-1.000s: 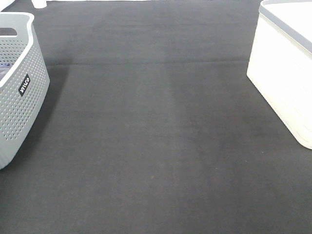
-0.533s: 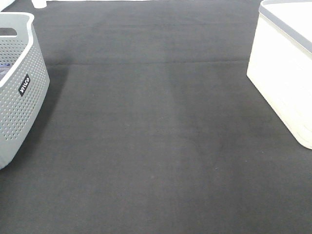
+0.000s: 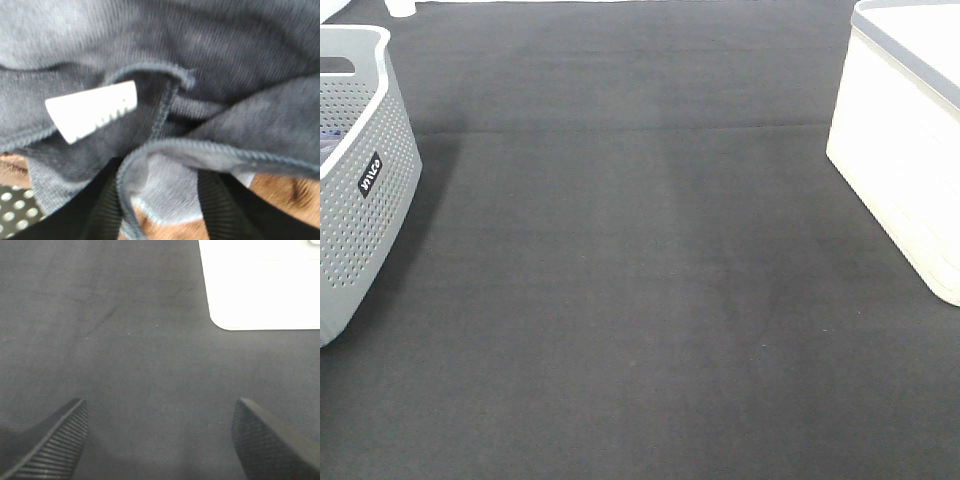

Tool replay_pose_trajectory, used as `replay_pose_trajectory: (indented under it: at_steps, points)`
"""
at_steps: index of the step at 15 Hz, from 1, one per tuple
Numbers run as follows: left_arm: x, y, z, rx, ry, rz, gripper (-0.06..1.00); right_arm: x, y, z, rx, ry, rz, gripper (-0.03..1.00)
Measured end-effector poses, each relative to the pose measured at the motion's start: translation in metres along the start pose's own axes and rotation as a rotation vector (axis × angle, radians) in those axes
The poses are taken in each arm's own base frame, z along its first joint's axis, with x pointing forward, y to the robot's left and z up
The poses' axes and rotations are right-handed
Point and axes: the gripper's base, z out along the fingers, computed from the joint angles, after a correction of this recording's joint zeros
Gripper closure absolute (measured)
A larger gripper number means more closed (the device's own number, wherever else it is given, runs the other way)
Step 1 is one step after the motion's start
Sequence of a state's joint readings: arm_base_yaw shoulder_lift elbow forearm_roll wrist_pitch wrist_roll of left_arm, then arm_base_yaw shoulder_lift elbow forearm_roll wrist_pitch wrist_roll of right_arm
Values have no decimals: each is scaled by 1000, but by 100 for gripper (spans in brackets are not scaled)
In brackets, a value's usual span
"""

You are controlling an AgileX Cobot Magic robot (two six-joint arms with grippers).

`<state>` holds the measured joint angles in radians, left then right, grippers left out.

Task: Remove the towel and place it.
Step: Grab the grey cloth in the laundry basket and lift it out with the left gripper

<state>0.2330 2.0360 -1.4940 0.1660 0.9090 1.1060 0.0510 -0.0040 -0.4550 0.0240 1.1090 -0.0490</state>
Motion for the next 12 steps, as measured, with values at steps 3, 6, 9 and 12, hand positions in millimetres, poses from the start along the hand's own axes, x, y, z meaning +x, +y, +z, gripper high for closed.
replay_pose_trajectory:
  at_steps: [3, 6, 9, 12]
  points:
    - [-2, -1, 0, 0, -1, -48, 53, 0, 0, 0, 0, 0, 0, 20]
    - [0, -1, 0, 5, 24, -34, 80, 0, 0, 0, 0, 0, 0, 20]
    - [2, -1, -10, -8, 34, -28, 94, 0, 0, 0, 0, 0, 0, 20]
    - [8, 0, -50, -69, 15, -86, 94, 0, 0, 0, 0, 0, 0, 20]
